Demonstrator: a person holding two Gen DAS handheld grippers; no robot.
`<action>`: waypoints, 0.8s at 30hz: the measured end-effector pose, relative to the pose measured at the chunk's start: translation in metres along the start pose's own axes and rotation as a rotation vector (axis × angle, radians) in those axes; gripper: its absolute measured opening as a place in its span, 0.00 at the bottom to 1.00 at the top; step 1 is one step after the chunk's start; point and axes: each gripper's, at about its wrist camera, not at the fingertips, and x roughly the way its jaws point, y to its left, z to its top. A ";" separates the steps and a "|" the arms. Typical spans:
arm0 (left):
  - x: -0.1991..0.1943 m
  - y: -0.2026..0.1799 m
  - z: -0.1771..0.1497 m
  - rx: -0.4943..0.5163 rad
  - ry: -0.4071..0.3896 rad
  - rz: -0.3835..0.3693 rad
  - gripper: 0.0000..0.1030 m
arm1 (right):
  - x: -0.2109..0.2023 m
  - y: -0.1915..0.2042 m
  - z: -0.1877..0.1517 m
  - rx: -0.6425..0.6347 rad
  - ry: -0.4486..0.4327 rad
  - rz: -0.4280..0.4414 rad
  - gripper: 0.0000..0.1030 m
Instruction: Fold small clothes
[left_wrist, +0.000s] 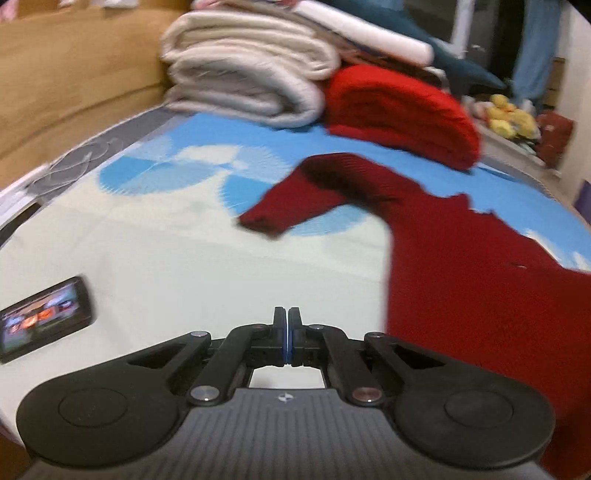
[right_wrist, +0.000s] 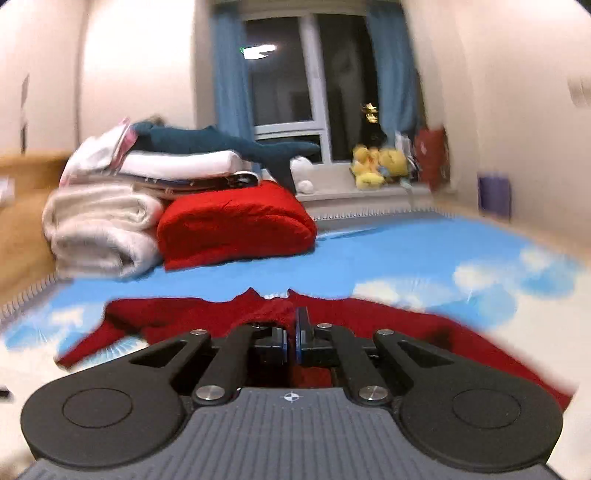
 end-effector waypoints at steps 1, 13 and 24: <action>0.003 0.010 0.002 -0.026 0.025 -0.031 0.00 | 0.007 0.000 -0.004 -0.019 0.074 0.017 0.09; 0.007 -0.073 -0.046 0.397 0.069 -0.284 0.86 | 0.036 -0.051 -0.120 0.058 0.445 -0.239 0.68; 0.051 -0.103 -0.090 0.648 0.211 -0.254 0.87 | 0.044 0.005 -0.160 -0.314 0.435 -0.117 0.74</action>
